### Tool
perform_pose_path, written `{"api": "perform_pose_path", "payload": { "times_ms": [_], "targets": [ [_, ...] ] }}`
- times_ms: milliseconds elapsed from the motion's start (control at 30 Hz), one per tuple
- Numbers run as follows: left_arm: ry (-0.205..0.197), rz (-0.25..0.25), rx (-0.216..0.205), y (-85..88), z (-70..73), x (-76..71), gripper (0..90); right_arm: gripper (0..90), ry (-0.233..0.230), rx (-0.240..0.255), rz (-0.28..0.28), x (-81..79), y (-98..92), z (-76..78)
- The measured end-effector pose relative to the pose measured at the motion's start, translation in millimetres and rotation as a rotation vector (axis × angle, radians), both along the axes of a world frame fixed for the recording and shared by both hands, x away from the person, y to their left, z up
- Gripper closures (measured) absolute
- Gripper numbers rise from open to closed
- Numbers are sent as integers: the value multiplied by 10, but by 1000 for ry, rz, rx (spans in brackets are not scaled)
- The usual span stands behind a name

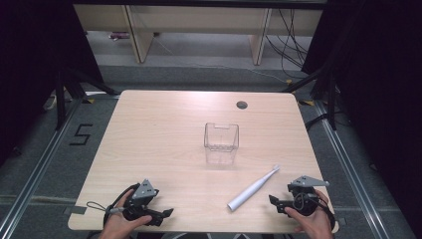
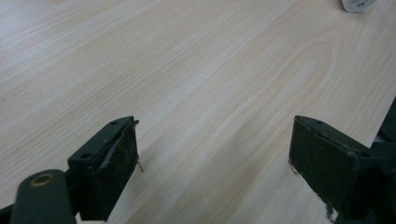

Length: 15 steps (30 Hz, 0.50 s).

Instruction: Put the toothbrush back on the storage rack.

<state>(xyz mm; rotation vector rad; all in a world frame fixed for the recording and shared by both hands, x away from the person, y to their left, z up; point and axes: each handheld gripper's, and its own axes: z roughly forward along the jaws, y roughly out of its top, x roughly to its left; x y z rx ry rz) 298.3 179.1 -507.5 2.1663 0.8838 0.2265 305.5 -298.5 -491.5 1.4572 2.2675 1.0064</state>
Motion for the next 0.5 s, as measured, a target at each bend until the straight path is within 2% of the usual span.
{"api": "perform_pose_path", "payload": {
  "times_ms": [267,300,367,500],
  "targets": [
    [4,-13,14,11,2,8,149,159,-6,-13,7,5,-1,23],
    [4,-8,10,9,-3,10,149,160,-15,-5,18,13,1,19],
    [4,-11,12,9,-3,12,149,164,-55,-39,41,34,-17,18],
    [1,-5,18,10,-6,18,148,183,-31,2,24,13,41,52]
  ]
}}
